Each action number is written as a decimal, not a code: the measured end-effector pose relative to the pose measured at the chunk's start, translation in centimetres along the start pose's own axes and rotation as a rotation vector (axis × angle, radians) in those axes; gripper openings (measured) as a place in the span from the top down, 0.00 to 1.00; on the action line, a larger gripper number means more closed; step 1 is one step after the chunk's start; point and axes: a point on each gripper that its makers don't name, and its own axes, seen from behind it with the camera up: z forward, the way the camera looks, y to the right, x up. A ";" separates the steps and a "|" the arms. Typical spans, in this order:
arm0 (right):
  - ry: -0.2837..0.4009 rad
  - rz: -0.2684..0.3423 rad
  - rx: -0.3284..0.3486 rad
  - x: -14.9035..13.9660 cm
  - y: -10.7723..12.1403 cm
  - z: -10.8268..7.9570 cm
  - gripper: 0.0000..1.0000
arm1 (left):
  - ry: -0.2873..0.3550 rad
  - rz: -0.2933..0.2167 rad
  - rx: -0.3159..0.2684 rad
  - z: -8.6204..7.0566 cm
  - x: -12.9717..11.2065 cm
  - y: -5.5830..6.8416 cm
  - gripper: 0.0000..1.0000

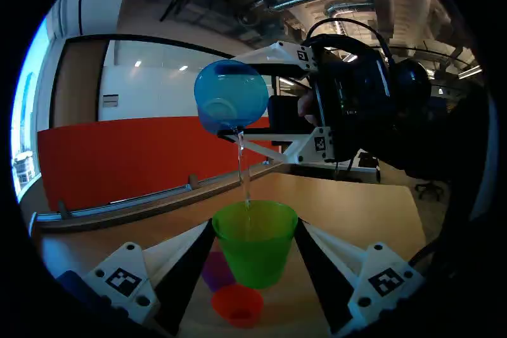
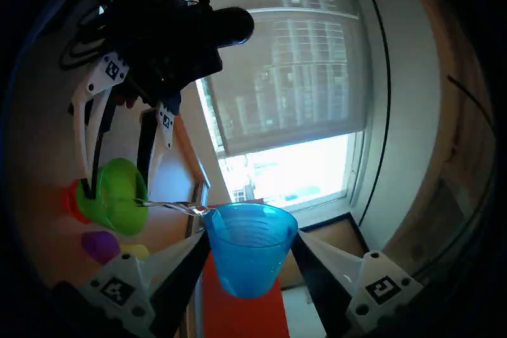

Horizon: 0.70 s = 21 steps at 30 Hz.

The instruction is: Pour water

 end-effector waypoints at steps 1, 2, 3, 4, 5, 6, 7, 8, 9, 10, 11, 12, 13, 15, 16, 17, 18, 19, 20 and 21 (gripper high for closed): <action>0.000 -0.003 -0.001 0.0 0.0 0.0 0.09 | 0.000 0.000 0.000 0.0 0.0 0.0 0.11; 0.000 -0.006 -0.001 0.0 0.0 0.0 0.10 | 0.000 0.000 0.000 0.0 0.0 0.0 0.11; 0.000 -0.010 -0.002 0.0 0.0 0.0 0.10 | 0.001 0.001 0.000 0.0 0.0 0.0 0.11; 0.001 -0.015 -0.003 0.0 0.1 0.0 0.10 | 0.001 0.001 0.000 0.0 0.1 0.0 0.11; 0.001 -0.020 -0.005 0.1 0.1 0.0 0.10 | 0.002 0.001 0.000 0.0 0.1 0.0 0.11; 0.001 -0.024 -0.006 0.1 0.1 0.0 0.10 | 0.002 0.001 -0.001 0.1 0.1 0.0 0.11; 0.002 -0.027 -0.007 0.1 0.2 0.0 0.10 | 0.002 0.000 -0.001 0.1 0.1 0.0 0.11; 0.002 -0.031 -0.009 0.1 0.2 0.0 0.10 | 0.002 0.000 -0.001 0.1 0.0 0.0 0.11; 0.003 -0.034 -0.009 0.1 0.2 0.0 0.10 | 0.003 0.000 -0.001 0.1 0.0 0.0 0.11; 0.002 -0.037 -0.009 0.1 0.2 0.0 0.10 | 0.003 0.000 -0.001 0.1 0.0 0.1 0.11; 0.002 -0.041 -0.009 0.1 0.2 0.0 0.10 | 0.004 -0.001 -0.001 0.1 0.0 0.1 0.11; 0.002 -0.045 -0.009 0.0 0.2 0.1 0.10 | 0.004 -0.001 -0.001 0.1 0.0 0.1 0.11; 0.000 -0.050 -0.008 0.0 0.2 0.1 0.10 | 0.005 -0.003 -0.001 0.1 0.0 0.1 0.11; -0.002 -0.060 -0.008 0.0 0.2 0.1 0.10 | 0.007 -0.005 -0.001 0.1 0.0 0.0 0.11; -0.003 -0.064 -0.009 0.0 0.2 0.0 0.10 | 0.007 -0.006 -0.001 0.1 -0.1 0.0 0.11; -0.003 -0.070 -0.010 0.0 0.2 0.0 0.10 | 0.008 -0.007 0.000 0.1 -0.1 0.0 0.11; -0.003 -0.074 -0.011 0.0 0.2 0.0 0.10 | 0.008 -0.007 0.000 0.1 -0.1 0.0 0.11; -0.002 -0.077 -0.011 0.0 0.2 0.0 0.10 | 0.007 -0.007 0.000 0.1 -0.1 0.0 0.11; -0.002 -0.080 -0.012 0.0 0.2 0.0 0.10 | 0.006 -0.008 0.000 0.1 -0.2 0.0 0.11; -0.002 -0.082 -0.012 0.0 0.2 0.0 0.10 | 0.006 -0.008 0.000 0.1 -0.2 0.0 0.11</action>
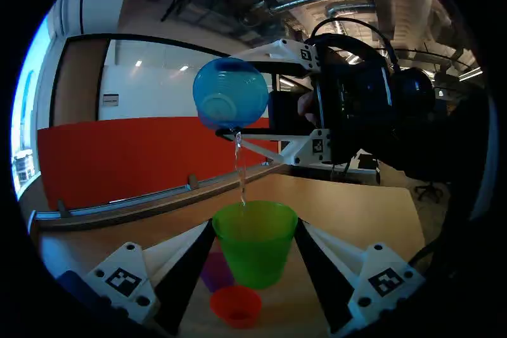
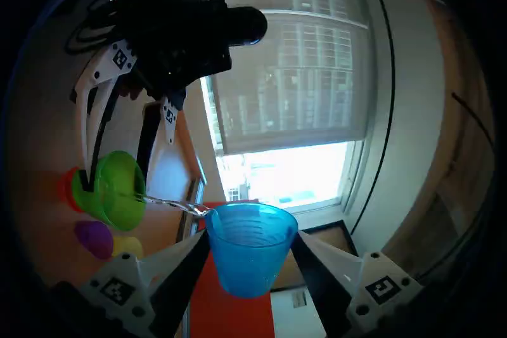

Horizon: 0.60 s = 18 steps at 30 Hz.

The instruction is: Pour water

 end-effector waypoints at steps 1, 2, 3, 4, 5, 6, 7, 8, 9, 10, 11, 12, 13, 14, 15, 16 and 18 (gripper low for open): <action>0.000 -0.003 -0.002 0.0 0.0 0.0 0.10 | 0.000 0.001 0.000 0.0 0.0 0.0 0.11; -0.001 -0.006 -0.003 0.0 0.1 0.0 0.10 | 0.000 0.001 0.000 0.0 0.0 0.0 0.11; -0.001 -0.009 -0.005 0.0 0.1 0.0 0.10 | 0.000 0.001 0.000 0.0 0.0 0.0 0.11; -0.001 -0.012 -0.007 0.0 0.2 0.0 0.10 | 0.000 0.001 0.000 0.0 0.0 0.0 0.11; -0.002 -0.015 -0.010 0.0 0.2 0.0 0.10 | 0.000 0.001 -0.001 -0.1 0.0 0.0 0.11; -0.002 -0.018 -0.012 0.1 0.2 0.0 0.10 | 0.000 0.001 -0.001 -0.1 0.0 0.0 0.11; -0.002 -0.022 -0.013 0.1 0.2 0.0 0.10 | 0.000 0.000 -0.002 -0.1 0.0 0.0 0.11; -0.003 -0.025 -0.014 0.1 0.3 0.0 0.10 | 0.000 0.000 -0.002 0.0 0.0 0.0 0.11; -0.003 -0.029 -0.016 0.2 0.3 0.0 0.10 | 0.000 0.000 -0.002 0.0 0.0 0.0 0.11; -0.003 -0.032 -0.017 0.2 0.3 0.0 0.10 | 0.000 0.000 -0.003 0.0 0.0 0.0 0.11; -0.003 -0.037 -0.019 0.2 0.3 0.0 0.10 | 0.000 0.000 -0.003 0.0 0.1 0.1 0.11; -0.004 -0.040 -0.021 0.3 0.4 0.0 0.10 | 0.000 0.001 -0.003 0.0 0.1 0.1 0.11; -0.004 -0.042 -0.022 0.3 0.4 0.0 0.10 | 0.001 0.000 -0.003 0.0 0.1 0.1 0.11; -0.004 -0.044 -0.024 0.3 0.4 0.0 0.10 | 0.002 0.000 -0.003 0.0 0.1 0.1 0.11; -0.004 -0.046 -0.025 0.4 0.5 0.0 0.10 | 0.002 0.000 -0.003 0.0 0.1 0.1 0.11; -0.003 -0.048 -0.025 0.4 0.5 -0.1 0.10 | 0.003 -0.001 -0.003 0.0 0.1 0.1 0.11; -0.002 -0.054 -0.026 0.5 0.5 -0.1 0.10 | 0.003 -0.001 -0.003 0.0 0.1 0.1 0.11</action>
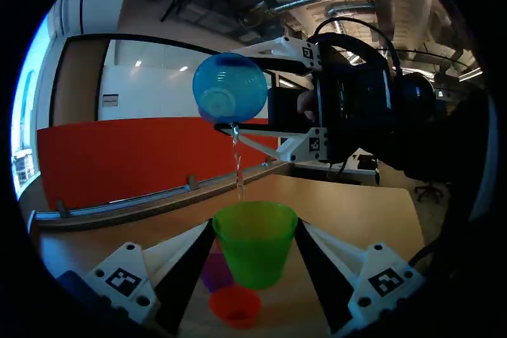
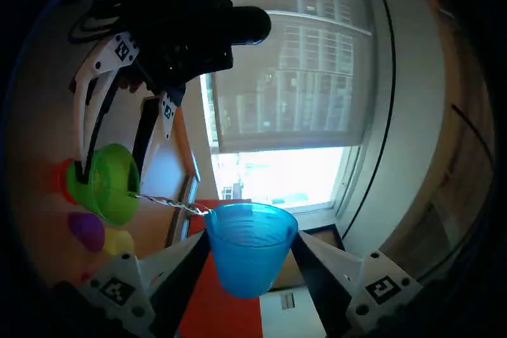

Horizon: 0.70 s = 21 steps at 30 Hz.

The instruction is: Pour water

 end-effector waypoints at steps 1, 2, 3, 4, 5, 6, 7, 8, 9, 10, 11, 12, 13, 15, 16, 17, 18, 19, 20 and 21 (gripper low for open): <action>0.001 -0.005 -0.001 0.1 0.0 0.0 0.10 | -0.001 0.001 0.000 0.0 0.0 0.0 0.11; 0.001 -0.010 -0.001 0.1 0.1 -0.1 0.10 | -0.001 0.001 0.001 0.0 0.1 0.0 0.11; 0.002 -0.015 -0.002 0.2 0.1 -0.1 0.10 | -0.001 0.003 0.001 0.0 0.1 0.0 0.11; 0.002 -0.019 -0.002 0.2 0.1 -0.1 0.10 | -0.001 0.005 0.003 -0.1 0.2 0.0 0.11; 0.002 -0.023 -0.002 0.3 0.2 -0.1 0.10 | -0.001 0.007 0.004 -0.1 0.3 -0.1 0.11; 0.003 -0.027 -0.003 0.3 0.2 -0.2 0.10 | 0.000 0.008 0.005 -0.1 0.3 -0.1 0.11; 0.003 -0.031 -0.003 0.3 0.2 -0.2 0.10 | 0.001 0.008 0.005 -0.1 0.4 -0.1 0.11; 0.004 -0.035 -0.003 0.4 0.2 -0.2 0.10 | 0.002 0.008 0.006 -0.1 0.5 -0.1 0.11; 0.005 -0.040 -0.004 0.4 0.3 -0.2 0.10 | 0.003 0.007 0.006 -0.2 0.6 -0.2 0.11; 0.006 -0.046 -0.004 0.5 0.3 -0.2 0.10 | 0.004 0.007 0.006 -0.2 0.6 -0.2 0.11; 0.007 -0.054 -0.005 0.5 0.3 -0.3 0.10 | 0.006 0.006 0.007 -0.2 0.7 -0.2 0.11; 0.007 -0.060 -0.005 0.6 0.3 -0.3 0.10 | 0.007 0.006 0.007 -0.2 0.7 -0.2 0.11; 0.007 -0.066 -0.003 0.6 0.3 -0.3 0.10 | 0.007 0.007 0.008 -0.3 0.7 -0.2 0.11; 0.007 -0.077 -0.001 0.7 0.2 -0.3 0.10 | 0.007 0.008 0.009 -0.3 0.8 -0.2 0.11; 0.007 -0.079 0.000 0.8 0.2 -0.4 0.10 | 0.007 0.009 0.010 -0.3 0.8 -0.2 0.11; 0.008 -0.080 0.000 0.8 0.2 -0.4 0.10 | 0.007 0.009 0.010 -0.3 0.9 -0.2 0.11; 0.009 -0.082 0.001 0.9 0.1 -0.4 0.10 | 0.008 0.010 0.010 -0.3 0.9 -0.2 0.11; 0.009 -0.084 0.001 0.9 0.2 -0.4 0.10 | 0.008 0.009 0.009 -0.3 0.9 -0.2 0.11; 0.010 -0.086 0.001 1.0 0.2 -0.4 0.10 | 0.008 0.009 0.009 -0.4 0.8 -0.2 0.11; 0.011 -0.089 0.001 1.0 0.2 -0.4 0.10 | 0.008 0.009 0.009 -0.4 0.8 -0.2 0.11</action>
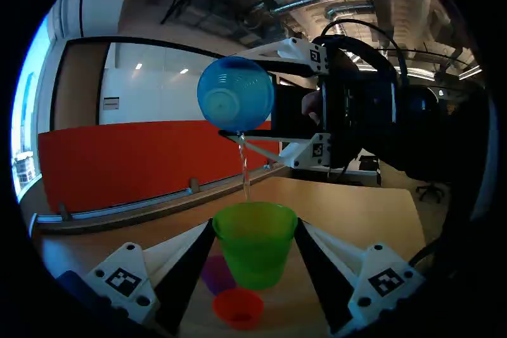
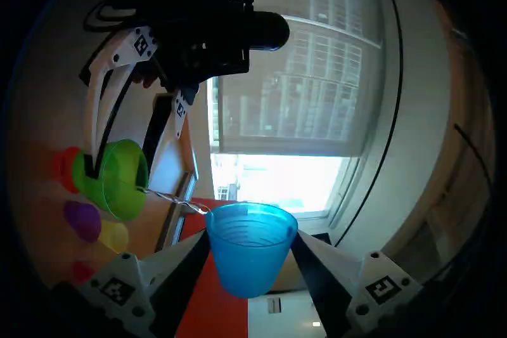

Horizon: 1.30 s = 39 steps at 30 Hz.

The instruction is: Pour water

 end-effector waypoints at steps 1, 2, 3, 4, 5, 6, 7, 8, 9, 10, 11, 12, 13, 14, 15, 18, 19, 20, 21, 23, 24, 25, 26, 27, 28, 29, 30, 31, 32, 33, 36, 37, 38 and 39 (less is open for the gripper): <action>0.000 -0.003 0.000 0.0 0.0 0.0 0.10 | -0.001 0.000 0.001 0.0 0.0 0.0 0.11; 0.000 -0.007 0.000 0.0 0.0 0.0 0.10 | -0.001 0.001 0.001 0.0 0.0 0.0 0.11; 0.000 -0.009 0.000 0.0 0.0 0.0 0.10 | -0.001 0.001 0.002 0.0 0.0 0.0 0.11; 0.001 -0.010 0.000 0.0 0.1 0.0 0.10 | -0.001 0.001 0.002 0.1 0.0 0.0 0.11; 0.001 -0.011 -0.001 0.0 0.1 0.0 0.10 | -0.001 0.002 0.002 0.1 0.0 0.0 0.11; 0.002 -0.010 -0.001 0.1 0.1 0.0 0.10 | -0.001 0.002 0.002 0.1 0.0 0.0 0.11; 0.003 -0.008 -0.001 0.1 0.1 0.0 0.10 | 0.000 0.001 0.001 0.1 0.0 0.1 0.11; 0.003 -0.006 -0.002 0.1 0.2 0.0 0.10 | 0.000 0.000 0.000 0.1 0.0 0.1 0.11; 0.004 -0.003 -0.002 0.1 0.2 0.0 0.10 | 0.000 0.000 0.000 0.1 0.0 0.1 0.11; 0.004 -0.001 -0.003 0.1 0.2 0.0 0.10 | 0.000 0.000 0.000 0.1 0.0 0.2 0.11; 0.004 0.002 -0.004 0.1 0.3 0.0 0.10 | -0.001 0.001 0.000 0.1 0.0 0.2 0.11; 0.004 0.004 -0.004 0.1 0.3 0.0 0.10 | -0.001 0.001 0.000 0.1 0.0 0.2 0.11; 0.003 0.007 -0.005 0.0 0.3 0.0 0.10 | -0.001 0.002 0.001 0.1 -0.1 0.2 0.11; 0.003 0.010 -0.005 0.0 0.3 0.0 0.10 | -0.002 0.003 0.001 0.1 -0.1 0.2 0.11; 0.002 0.014 -0.005 0.0 0.3 0.0 0.10 | -0.002 0.003 0.001 0.1 -0.1 0.2 0.11; 0.001 0.033 -0.002 0.0 0.1 0.1 0.10 | -0.001 0.002 0.000 0.1 -0.1 0.3 0.11; 0.001 0.040 0.000 -0.1 0.1 0.1 0.10 | -0.001 0.002 0.001 0.1 -0.1 0.3 0.11; 0.001 0.048 0.003 -0.1 0.0 0.1 0.10 | -0.001 0.001 0.001 0.0 -0.1 0.3 0.11; 0.001 0.057 0.005 -0.1 -0.1 0.1 0.10 | -0.001 0.001 0.001 0.0 -0.1 0.3 0.11; -0.001 0.086 0.007 -0.3 -0.2 0.2 0.10 | -0.002 0.003 0.002 0.0 0.0 0.3 0.11; -0.001 0.101 0.008 -0.4 -0.2 0.2 0.10 | -0.002 0.003 0.003 0.0 0.0 0.3 0.11; -0.001 0.120 0.009 -0.4 -0.2 0.2 0.10 | -0.002 0.003 0.003 0.0 0.0 0.3 0.11; 0.000 0.142 0.010 -0.5 -0.2 0.3 0.10 | -0.002 0.003 0.004 -0.1 0.0 0.2 0.11; 0.000 0.163 0.011 -0.6 -0.2 0.3 0.10 | -0.001 0.003 0.004 -0.1 0.0 0.2 0.11; 0.000 0.188 0.011 -0.7 -0.3 0.3 0.10 | -0.001 0.003 0.004 -0.1 0.0 0.2 0.11; -0.001 0.215 0.012 -0.7 -0.3 0.3 0.10 | -0.001 0.002 0.004 -0.2 0.0 0.2 0.11; -0.001 0.240 0.012 -0.8 -0.3 0.3 0.10 | -0.001 0.002 0.004 -0.2 0.0 0.2 0.11; -0.003 0.265 0.012 -0.9 -0.4 0.3 0.10 | 0.000 0.002 0.005 -0.2 0.0 0.1 0.11; -0.005 0.293 0.012 -1.1 -0.4 0.3 0.10 | 0.000 0.002 0.006 -0.2 0.0 0.1 0.11; -0.007 0.320 0.012 -1.2 -0.5 0.3 0.10 | 0.000 0.002 0.006 -0.2 0.0 0.1 0.11; -0.016 0.410 0.012 -1.6 -0.6 0.3 0.10 | -0.001 0.003 0.008 -0.2 0.0 0.0 0.11; -0.019 0.440 0.013 -1.7 -0.7 0.3 0.10 | -0.001 0.003 0.008 -0.2 0.0 -0.1 0.11; -0.022 0.474 0.013 -1.8 -0.8 0.3 0.10 | 0.000 0.003 0.009 -0.2 0.1 -0.1 0.11; -0.025 0.504 0.014 -1.9 -0.8 0.3 0.10 | 0.000 0.003 0.009 -0.2 0.1 -0.1 0.11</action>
